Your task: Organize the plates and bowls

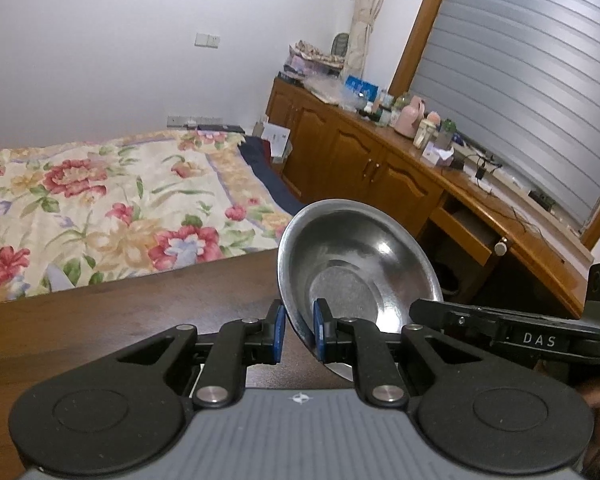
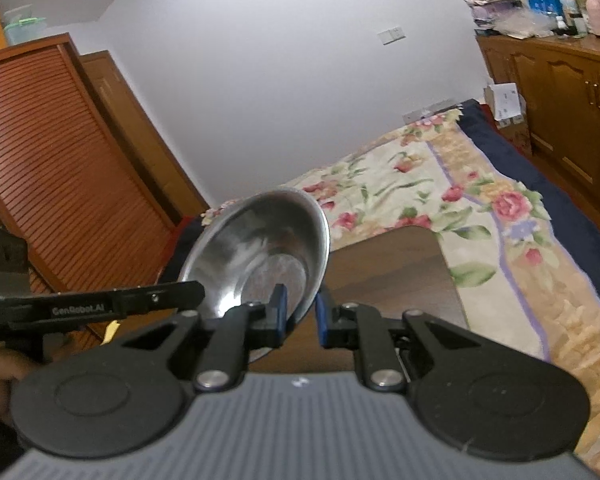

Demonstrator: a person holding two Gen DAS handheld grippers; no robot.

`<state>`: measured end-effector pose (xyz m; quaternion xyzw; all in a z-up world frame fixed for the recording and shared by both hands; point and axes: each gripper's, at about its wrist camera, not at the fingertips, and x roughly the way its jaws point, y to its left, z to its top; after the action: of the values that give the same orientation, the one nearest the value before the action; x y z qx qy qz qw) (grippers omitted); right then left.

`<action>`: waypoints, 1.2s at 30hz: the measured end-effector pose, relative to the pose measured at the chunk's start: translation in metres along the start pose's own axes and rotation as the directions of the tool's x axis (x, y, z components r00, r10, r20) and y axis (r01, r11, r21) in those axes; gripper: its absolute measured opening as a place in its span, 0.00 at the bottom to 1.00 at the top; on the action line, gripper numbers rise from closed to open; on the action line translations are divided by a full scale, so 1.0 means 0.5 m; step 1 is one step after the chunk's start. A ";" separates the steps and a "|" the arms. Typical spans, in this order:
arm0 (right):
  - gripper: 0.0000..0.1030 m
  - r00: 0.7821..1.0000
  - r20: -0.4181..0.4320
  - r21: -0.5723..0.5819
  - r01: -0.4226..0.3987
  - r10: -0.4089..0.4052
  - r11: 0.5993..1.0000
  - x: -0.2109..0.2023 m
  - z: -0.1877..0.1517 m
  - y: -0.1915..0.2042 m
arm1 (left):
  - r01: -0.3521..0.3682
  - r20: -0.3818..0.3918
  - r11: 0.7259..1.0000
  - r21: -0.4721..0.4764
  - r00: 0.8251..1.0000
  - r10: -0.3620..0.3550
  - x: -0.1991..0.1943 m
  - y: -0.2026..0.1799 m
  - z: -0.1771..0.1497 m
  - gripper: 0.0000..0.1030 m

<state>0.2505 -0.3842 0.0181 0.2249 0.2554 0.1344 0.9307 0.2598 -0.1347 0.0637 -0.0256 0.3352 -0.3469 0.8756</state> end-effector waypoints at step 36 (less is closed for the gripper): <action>0.16 0.989 -0.131 -0.105 -0.083 0.069 0.991 -0.093 -0.120 0.071 | 0.028 -0.047 0.996 0.090 0.999 -0.023 -0.141 -0.036 -0.175 0.16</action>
<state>0.1747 -0.3495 0.0083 0.1739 0.2976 0.1980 0.9176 0.1587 -0.0876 0.0409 0.0180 0.3387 -0.3735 0.8634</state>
